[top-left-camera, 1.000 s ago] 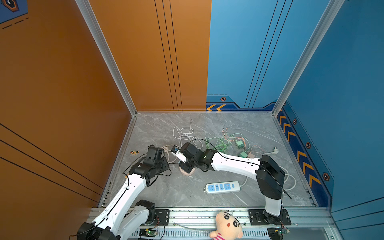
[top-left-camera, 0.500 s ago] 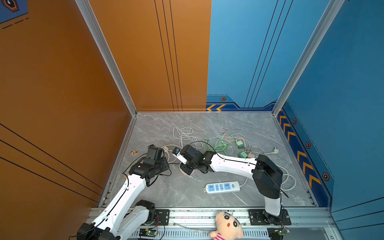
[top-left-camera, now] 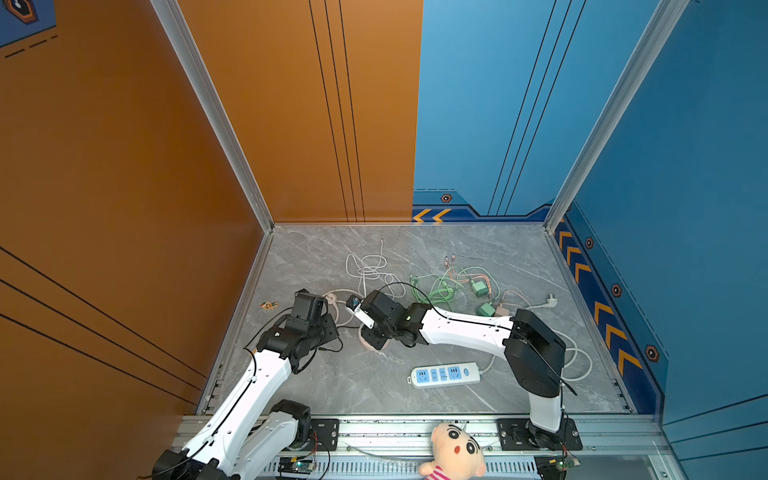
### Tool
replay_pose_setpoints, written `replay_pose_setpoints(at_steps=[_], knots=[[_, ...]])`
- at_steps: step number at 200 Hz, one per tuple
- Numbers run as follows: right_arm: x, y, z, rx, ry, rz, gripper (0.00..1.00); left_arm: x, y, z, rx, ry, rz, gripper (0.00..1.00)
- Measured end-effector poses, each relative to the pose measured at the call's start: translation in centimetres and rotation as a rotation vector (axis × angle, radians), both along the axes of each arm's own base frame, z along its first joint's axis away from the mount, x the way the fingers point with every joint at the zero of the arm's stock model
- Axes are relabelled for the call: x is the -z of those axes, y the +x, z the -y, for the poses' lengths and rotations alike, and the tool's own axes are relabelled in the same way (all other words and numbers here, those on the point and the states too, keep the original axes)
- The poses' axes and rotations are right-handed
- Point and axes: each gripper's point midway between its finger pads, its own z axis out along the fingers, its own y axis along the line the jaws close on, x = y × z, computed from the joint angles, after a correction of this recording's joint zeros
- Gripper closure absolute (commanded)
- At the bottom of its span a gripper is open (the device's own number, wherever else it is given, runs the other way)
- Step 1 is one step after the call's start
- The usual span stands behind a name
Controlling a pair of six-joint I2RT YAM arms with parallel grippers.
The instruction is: Insert the plug
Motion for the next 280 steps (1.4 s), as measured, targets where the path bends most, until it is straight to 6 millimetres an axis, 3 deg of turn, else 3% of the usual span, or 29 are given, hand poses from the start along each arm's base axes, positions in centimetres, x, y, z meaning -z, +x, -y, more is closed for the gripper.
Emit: replay_pose_setpoints(at_steps=[191, 260, 280], knots=[[0.8, 0.1, 0.1, 0.033, -0.003, 0.03, 1.0, -0.1, 0.0, 0.2, -0.01, -0.012, 0.002, 0.49], [0.9, 0.0, 0.1, 0.032, 0.018, 0.041, 1.0, 0.1, 0.5, 2.6, 0.073, 0.027, -0.027, 0.49], [0.9, 0.0, 0.2, 0.031, 0.026, 0.046, 1.0, 0.0, 0.8, 3.3, 0.091, 0.028, -0.035, 0.58]])
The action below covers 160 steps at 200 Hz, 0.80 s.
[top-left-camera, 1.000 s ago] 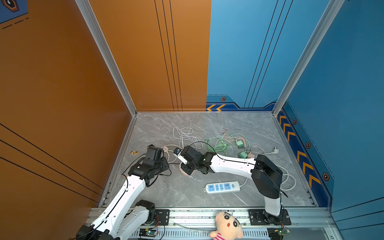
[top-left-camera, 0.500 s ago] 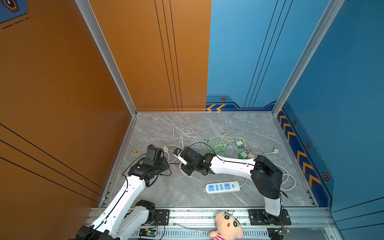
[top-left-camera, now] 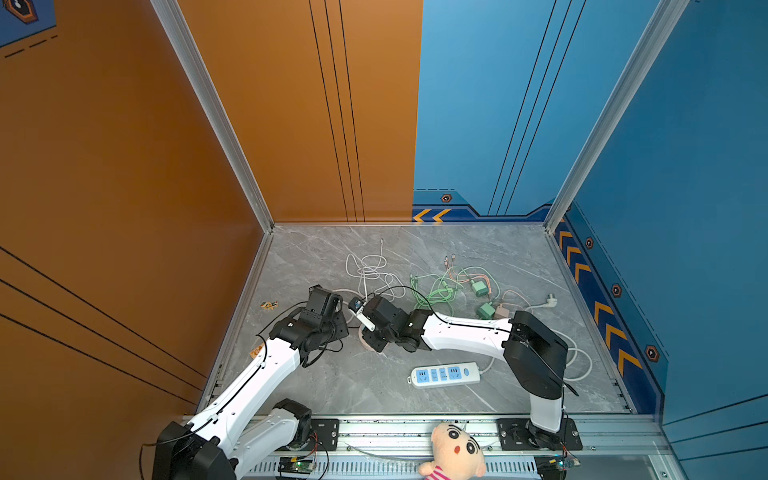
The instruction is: Insert the plug
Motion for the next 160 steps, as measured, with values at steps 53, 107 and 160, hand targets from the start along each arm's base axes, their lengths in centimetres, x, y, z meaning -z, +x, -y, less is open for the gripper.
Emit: replay_pose_setpoints(at_steps=[53, 107, 160], knots=[[0.0, 0.0, 0.0, -0.001, 0.002, 0.006, 1.0, 1.9, 0.1, 1.2, -0.038, -0.057, -0.059, 0.88], [0.0, 0.0, 0.1, 0.0, 0.006, 0.006, 1.0, 4.3, 0.3, 2.4, -0.048, -0.097, -0.123, 0.83], [0.1, -0.1, 0.1, -0.002, 0.006, 0.007, 1.0, 5.4, 1.8, 3.7, -0.05, -0.144, -0.119, 0.78]])
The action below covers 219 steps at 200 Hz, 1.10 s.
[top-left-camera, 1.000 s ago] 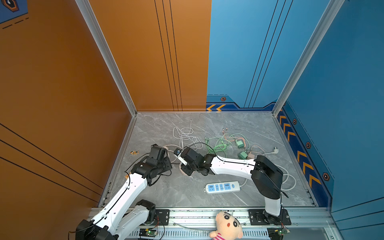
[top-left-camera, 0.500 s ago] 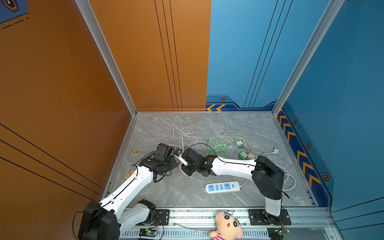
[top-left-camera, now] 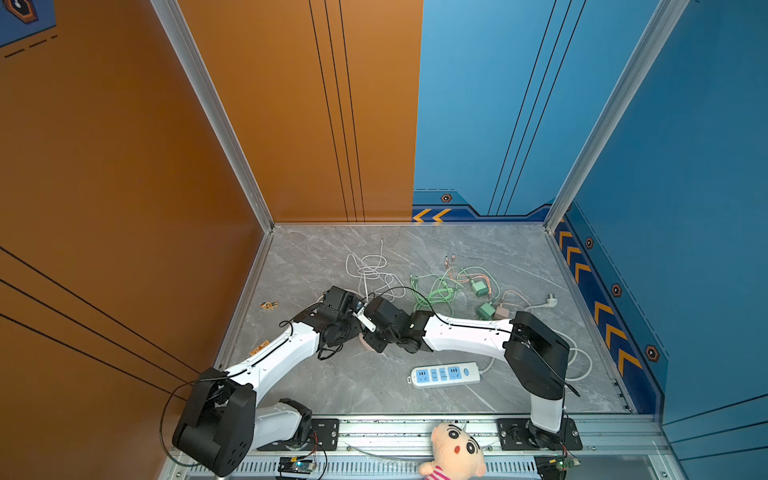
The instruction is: Insert the plug
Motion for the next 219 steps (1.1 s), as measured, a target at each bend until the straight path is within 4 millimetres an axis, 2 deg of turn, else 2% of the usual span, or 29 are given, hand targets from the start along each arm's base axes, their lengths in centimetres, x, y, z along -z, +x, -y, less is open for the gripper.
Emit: replay_pose_setpoints(at_steps=[20, 80, 135, 219], knots=[[0.6, -0.2, 0.3, -0.002, -0.009, -0.008, 1.0, 0.5, 0.4, 0.4, 0.001, -0.014, -0.005, 0.78], [0.6, -0.2, 0.3, 0.013, 0.006, -0.016, 1.0, 1.1, 1.4, 1.4, 0.0, -0.057, 0.0, 0.79], [0.7, -0.2, 0.5, 0.031, 0.02, -0.031, 1.0, 2.0, 2.2, 1.4, -0.008, -0.053, -0.02, 0.87], [0.7, -0.3, 0.6, 0.029, 0.03, -0.027, 1.0, 2.7, 2.5, 1.3, -0.014, -0.032, -0.029, 0.87]])
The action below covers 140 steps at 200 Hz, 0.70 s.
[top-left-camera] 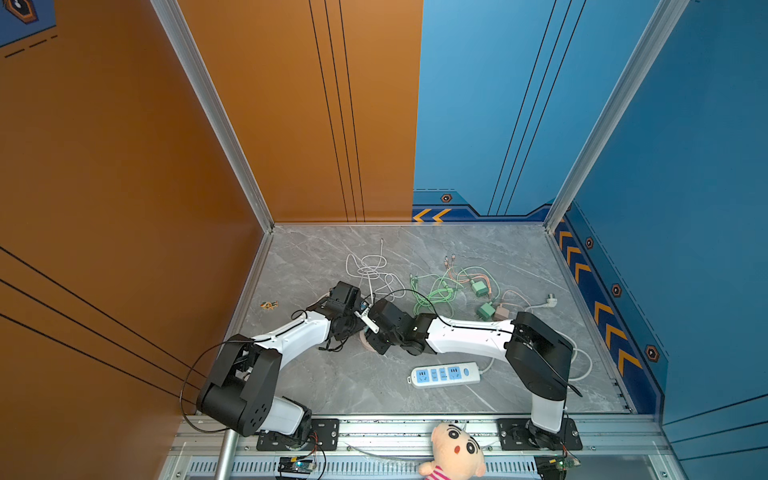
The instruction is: Insert the plug
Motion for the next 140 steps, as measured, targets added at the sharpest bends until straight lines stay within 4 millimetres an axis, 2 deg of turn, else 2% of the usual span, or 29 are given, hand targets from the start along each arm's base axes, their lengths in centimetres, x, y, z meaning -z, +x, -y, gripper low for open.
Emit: replay_pose_setpoints(at_steps=[140], knots=[[0.1, -0.3, -0.1, -0.017, -0.019, 0.044, 1.0, 0.0, -1.1, -0.5, -0.001, 0.018, -0.035, 0.87]])
